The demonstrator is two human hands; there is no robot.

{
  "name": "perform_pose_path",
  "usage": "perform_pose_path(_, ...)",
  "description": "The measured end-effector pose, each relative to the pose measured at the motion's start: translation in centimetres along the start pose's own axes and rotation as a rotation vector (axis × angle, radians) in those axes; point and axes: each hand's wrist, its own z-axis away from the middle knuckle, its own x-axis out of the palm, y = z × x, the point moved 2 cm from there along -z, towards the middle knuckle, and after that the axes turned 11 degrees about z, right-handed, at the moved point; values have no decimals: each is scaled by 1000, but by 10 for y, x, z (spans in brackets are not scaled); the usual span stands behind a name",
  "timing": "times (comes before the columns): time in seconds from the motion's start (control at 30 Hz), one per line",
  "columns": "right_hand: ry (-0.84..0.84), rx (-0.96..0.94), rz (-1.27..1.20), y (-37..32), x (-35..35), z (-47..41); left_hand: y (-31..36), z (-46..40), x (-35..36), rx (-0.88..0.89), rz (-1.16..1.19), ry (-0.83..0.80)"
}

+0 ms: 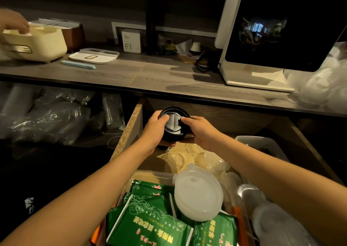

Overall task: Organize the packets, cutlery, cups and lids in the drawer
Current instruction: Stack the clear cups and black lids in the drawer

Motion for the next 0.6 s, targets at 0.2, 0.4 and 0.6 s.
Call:
perform_pose_path(0.2, -89, 133, 114, 14, 17, 3, -4, -2, -26, -118, -340, 83)
perform_pose_path(0.4, -245, 224, 233, 32, 36, 3, -13, 17, -37, -422, -275, 183)
perform_pose_path(0.6, -230, 159, 587, 40, 42, 1, -26, 17, -38, -647, -306, 185)
